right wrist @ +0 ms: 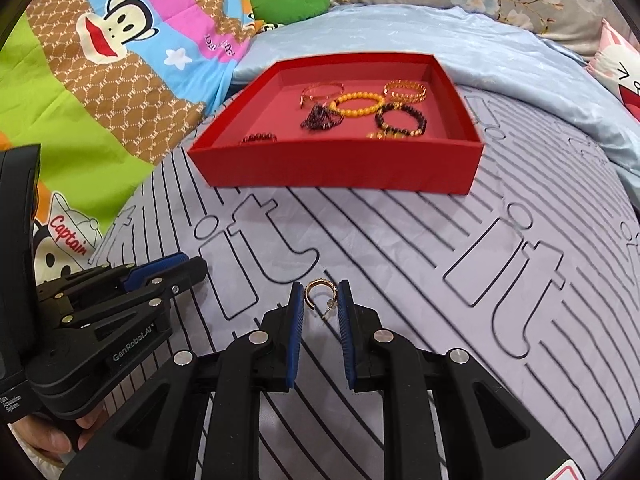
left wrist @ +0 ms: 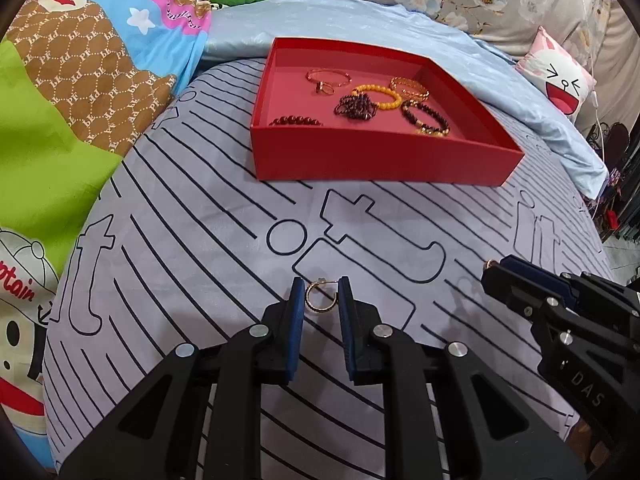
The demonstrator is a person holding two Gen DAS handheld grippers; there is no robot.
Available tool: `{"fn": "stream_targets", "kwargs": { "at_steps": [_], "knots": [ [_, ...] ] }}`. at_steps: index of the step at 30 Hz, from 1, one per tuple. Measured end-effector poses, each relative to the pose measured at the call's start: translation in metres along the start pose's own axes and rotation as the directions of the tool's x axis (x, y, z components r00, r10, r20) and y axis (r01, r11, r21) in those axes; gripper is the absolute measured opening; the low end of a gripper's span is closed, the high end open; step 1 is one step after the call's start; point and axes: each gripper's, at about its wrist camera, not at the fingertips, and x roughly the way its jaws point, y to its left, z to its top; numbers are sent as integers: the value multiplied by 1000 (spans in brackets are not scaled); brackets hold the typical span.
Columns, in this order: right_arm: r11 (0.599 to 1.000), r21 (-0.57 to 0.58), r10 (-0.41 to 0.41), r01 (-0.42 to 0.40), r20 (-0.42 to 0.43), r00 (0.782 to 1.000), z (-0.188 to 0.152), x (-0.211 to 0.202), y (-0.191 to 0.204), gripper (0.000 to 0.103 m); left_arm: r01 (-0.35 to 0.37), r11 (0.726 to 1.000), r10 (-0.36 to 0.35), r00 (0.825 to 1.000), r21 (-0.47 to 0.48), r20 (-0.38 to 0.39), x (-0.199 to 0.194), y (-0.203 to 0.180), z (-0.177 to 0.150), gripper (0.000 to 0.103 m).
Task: Organize jewelry
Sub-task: 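Carry both hoop earrings into the red tray and open both tools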
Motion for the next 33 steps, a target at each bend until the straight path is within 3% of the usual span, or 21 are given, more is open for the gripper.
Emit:
{"fn": "stream_targets", "kwargs": {
  "at_steps": [7,15,22,33],
  "knots": [
    [1000,1,-5,5,73,997,30,-19,-8,16,23,1000,-24,998,21,50,-19,-9,25,17],
    [1000,8,6,-7,133,991,81,-20,-18,16,33,998,-39,990,53,133,-24,-22,79,17],
    [1000,16,8,-10,135,991,122,10,-24,16,0,998,-11,987,69,162,3,-29,131,17],
    [1000,17,-8,6,84,996,155,73,-26,16,-53,997,47,992,49,116,63,-21,164,17]
  ]
}}
